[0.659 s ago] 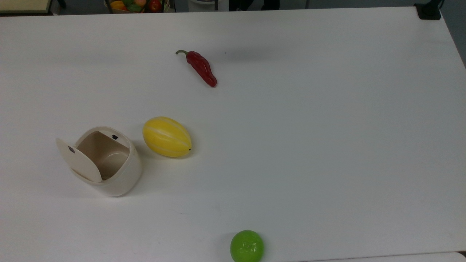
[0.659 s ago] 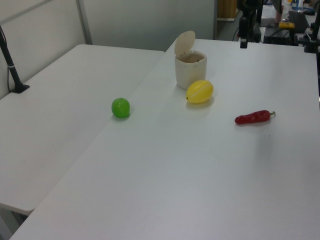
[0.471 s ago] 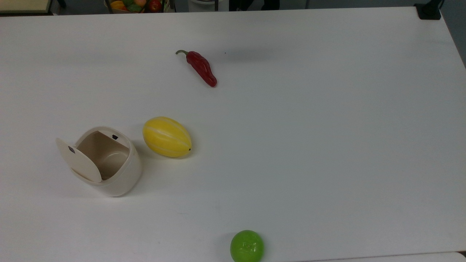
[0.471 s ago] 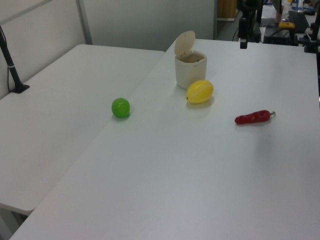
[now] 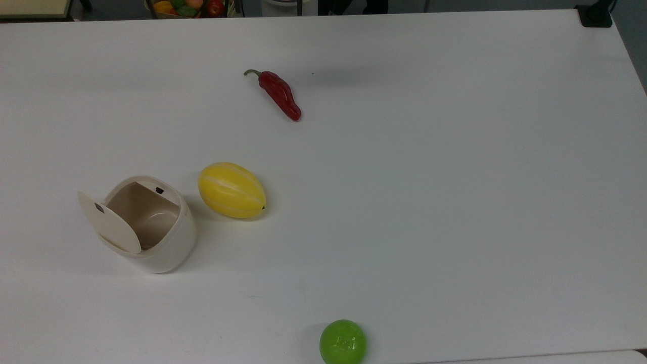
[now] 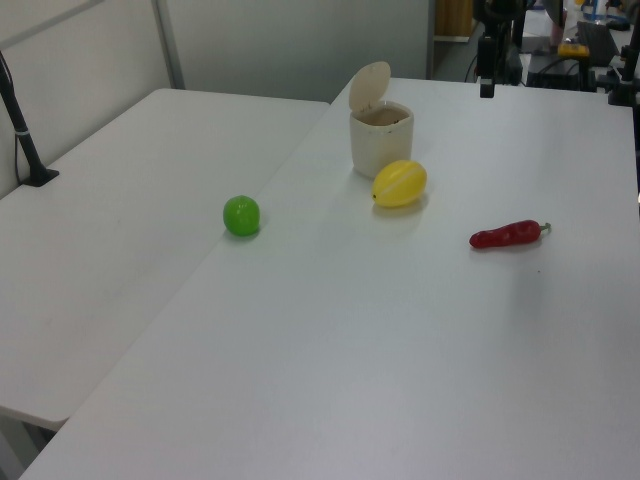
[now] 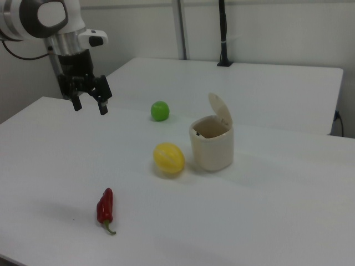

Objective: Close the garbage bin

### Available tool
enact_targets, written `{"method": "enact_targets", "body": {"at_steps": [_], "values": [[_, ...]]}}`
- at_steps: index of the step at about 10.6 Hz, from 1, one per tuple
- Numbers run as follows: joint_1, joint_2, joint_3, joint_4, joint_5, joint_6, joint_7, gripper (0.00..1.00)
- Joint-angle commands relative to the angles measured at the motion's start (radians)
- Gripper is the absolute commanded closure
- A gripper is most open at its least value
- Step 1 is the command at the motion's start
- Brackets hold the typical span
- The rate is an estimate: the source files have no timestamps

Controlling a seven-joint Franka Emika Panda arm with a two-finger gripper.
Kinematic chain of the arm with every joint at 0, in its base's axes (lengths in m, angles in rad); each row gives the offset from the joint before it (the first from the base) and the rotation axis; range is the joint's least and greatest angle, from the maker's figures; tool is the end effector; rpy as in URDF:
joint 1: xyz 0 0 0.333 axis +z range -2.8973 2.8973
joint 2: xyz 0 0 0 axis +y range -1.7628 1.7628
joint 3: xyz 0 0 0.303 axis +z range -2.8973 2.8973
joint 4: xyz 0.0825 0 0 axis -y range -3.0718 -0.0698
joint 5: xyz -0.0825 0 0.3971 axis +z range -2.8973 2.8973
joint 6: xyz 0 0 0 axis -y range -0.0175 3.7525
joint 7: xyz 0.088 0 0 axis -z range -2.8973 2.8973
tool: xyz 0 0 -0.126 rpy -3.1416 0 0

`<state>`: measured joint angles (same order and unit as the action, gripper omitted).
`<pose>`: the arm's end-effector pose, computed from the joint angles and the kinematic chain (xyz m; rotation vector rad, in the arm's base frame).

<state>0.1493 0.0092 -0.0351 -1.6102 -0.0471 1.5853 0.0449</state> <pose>0.5665 0.0591 0.5696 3.0893 0.1094 -0.0467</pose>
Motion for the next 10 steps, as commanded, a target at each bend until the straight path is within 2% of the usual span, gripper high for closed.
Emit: {"method": "enact_targets", "body": {"at_steps": [1,2,3,4,5,6,7,10], "values": [[-0.004,-0.011,-0.003,-0.019,0.012,0.027,-0.023,0.00],[-0.005,-0.011,-0.003,-0.019,0.012,0.027,-0.022,0.01],[-0.005,-0.011,-0.003,-0.019,0.012,0.027,-0.025,0.10],[-0.004,-0.011,-0.003,-0.019,0.012,0.027,-0.026,0.32],[-0.004,-0.009,-0.003,-0.019,0.012,0.025,-0.025,0.64],[-0.004,-0.009,-0.002,-0.019,0.012,0.025,-0.025,0.90],[-0.002,-0.009,-0.002,-0.019,0.012,0.024,-0.025,1.00],[-0.004,-0.009,-0.003,-0.019,0.012,0.022,-0.025,1.00]]}}
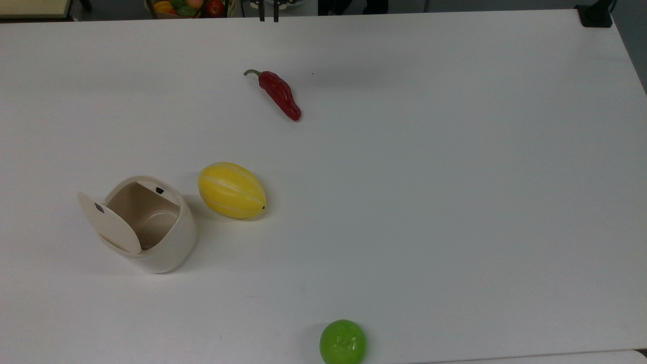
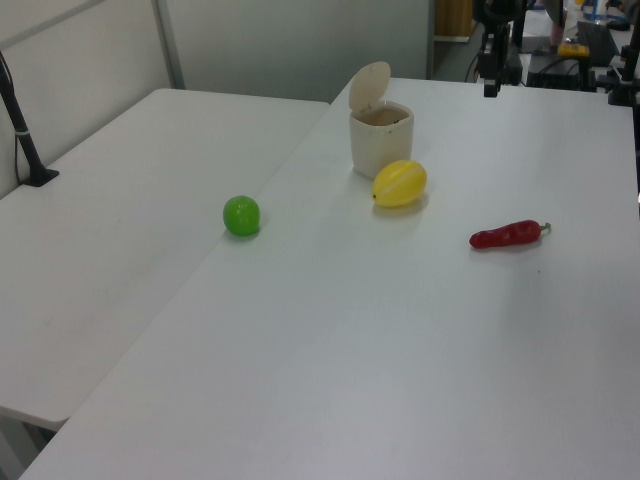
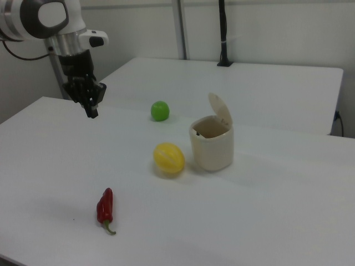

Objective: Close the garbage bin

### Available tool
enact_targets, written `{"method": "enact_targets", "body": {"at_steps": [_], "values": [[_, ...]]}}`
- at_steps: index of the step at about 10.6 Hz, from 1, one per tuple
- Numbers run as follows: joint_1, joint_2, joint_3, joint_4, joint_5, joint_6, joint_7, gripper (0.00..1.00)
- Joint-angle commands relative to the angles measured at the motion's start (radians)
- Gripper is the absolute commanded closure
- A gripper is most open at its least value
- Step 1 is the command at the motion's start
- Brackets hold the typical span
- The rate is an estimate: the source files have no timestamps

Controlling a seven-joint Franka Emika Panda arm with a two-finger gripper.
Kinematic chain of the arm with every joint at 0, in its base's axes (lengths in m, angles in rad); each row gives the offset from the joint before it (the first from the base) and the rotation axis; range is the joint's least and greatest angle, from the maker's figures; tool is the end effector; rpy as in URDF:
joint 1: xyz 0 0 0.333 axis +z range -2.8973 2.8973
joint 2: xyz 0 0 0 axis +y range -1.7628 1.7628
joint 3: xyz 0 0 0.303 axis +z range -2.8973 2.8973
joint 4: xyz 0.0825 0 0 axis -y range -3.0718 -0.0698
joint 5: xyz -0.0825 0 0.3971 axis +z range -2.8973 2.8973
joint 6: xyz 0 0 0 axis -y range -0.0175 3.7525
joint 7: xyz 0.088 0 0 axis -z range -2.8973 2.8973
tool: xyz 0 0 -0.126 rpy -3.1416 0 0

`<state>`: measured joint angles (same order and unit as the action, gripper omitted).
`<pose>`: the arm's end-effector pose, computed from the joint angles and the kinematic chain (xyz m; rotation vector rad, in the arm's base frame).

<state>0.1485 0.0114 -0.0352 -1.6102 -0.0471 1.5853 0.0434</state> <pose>0.5671 0.0587 0.5683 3.0890 0.1104 -0.0502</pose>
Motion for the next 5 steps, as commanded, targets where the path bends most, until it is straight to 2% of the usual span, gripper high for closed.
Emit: {"method": "enact_targets", "body": {"at_steps": [1,3,5], "values": [[-0.003,-0.011,-0.002,-0.019,0.012,0.024,-0.023,1.00],[-0.009,0.019,-0.008,0.016,0.013,0.039,-0.008,1.00],[-0.065,0.083,-0.008,0.093,0.018,0.074,0.004,1.00]]}}
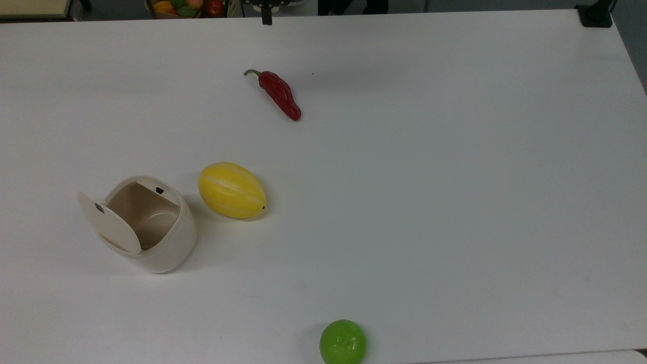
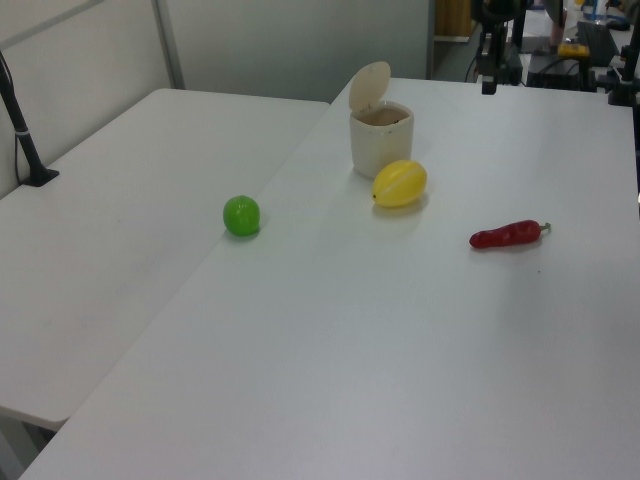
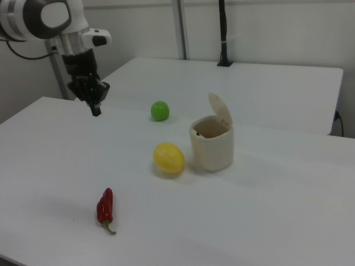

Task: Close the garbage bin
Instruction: 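Move the gripper toward the open lid of the cream bin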

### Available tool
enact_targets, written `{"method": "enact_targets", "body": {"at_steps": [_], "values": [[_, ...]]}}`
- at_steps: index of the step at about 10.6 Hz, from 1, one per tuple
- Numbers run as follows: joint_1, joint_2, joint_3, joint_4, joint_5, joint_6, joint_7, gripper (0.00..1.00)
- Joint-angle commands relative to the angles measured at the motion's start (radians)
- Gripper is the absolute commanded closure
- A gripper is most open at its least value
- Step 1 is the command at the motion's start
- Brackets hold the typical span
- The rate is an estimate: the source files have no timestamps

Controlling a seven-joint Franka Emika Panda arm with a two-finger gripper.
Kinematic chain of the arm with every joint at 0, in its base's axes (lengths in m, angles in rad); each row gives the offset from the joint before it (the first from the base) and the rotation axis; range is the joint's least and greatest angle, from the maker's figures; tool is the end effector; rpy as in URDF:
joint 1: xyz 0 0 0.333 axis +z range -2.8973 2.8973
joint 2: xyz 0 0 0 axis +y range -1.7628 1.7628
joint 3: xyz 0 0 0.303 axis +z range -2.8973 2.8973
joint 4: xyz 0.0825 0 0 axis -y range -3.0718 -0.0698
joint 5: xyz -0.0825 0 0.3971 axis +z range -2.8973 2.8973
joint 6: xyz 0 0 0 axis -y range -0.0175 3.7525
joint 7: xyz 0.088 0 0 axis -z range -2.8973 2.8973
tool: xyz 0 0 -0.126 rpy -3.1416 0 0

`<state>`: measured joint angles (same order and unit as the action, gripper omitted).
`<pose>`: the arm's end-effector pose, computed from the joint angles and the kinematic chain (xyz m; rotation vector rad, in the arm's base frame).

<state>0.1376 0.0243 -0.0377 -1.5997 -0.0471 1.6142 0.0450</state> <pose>0.5752 0.0521 0.5685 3.0918 0.0884 -0.0097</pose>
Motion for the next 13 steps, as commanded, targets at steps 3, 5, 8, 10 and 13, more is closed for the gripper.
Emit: {"method": "enact_targets", "body": {"at_steps": [3,5,8,10,13], "values": [[-0.124,0.107,-0.004,0.093,0.027,0.200,0.009,1.00],[-0.151,0.138,-0.005,0.093,0.027,0.324,0.009,1.00],[-0.194,0.199,-0.005,0.093,0.029,0.532,0.082,1.00],[-0.217,0.241,-0.005,0.093,0.029,0.701,0.124,1.00],[-0.265,0.291,-0.005,0.095,0.029,0.895,0.133,1.00]]}}
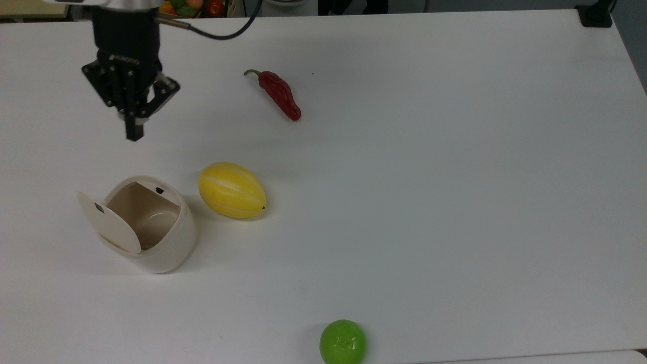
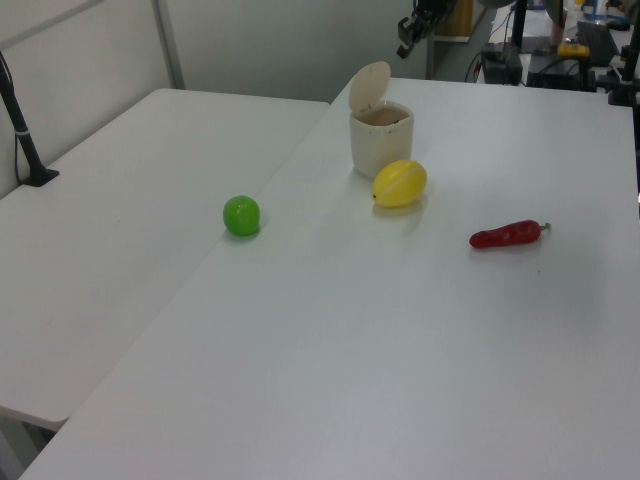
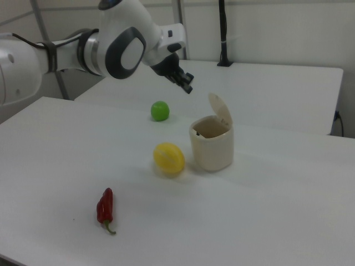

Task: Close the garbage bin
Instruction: 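Move the gripper toward the open lid of the cream bin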

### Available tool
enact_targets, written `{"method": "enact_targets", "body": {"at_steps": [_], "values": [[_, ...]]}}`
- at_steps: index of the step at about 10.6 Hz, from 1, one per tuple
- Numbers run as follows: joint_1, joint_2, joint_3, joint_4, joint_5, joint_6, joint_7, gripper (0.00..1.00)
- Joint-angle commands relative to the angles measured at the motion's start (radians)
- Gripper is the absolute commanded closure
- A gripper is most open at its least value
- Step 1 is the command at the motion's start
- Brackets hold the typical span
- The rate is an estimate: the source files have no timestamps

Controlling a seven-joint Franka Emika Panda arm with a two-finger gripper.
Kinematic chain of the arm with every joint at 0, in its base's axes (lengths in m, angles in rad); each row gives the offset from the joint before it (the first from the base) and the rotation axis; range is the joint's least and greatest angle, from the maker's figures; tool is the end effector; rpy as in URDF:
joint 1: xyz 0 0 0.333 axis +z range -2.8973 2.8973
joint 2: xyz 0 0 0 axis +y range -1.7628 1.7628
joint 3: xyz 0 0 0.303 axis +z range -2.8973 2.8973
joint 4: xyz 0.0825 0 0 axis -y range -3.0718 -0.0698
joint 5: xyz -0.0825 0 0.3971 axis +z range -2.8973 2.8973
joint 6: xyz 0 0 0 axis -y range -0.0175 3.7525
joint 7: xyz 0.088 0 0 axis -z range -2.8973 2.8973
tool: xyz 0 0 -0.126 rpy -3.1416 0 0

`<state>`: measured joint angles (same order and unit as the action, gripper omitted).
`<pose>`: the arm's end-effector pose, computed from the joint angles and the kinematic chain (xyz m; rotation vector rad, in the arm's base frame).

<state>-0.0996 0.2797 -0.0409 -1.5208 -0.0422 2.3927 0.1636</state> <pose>0.7050 -0.0972 0.5361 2.9378 -0.4094 0.9059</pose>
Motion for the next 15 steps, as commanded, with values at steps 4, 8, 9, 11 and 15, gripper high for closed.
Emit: {"method": "enact_targets", "body": {"at_steps": [4,8,9,11,15], "values": [[-0.064,0.130,-0.004,0.051,0.022,0.365,0.059,1.00],[-0.083,0.205,-0.004,0.067,0.013,0.480,0.059,1.00],[-0.081,0.214,-0.004,0.067,0.012,0.485,0.059,1.00],[-0.072,0.220,-0.002,0.061,0.011,0.485,0.059,1.00],[-0.055,0.217,-0.001,0.048,-0.027,0.445,0.050,1.00]]}}
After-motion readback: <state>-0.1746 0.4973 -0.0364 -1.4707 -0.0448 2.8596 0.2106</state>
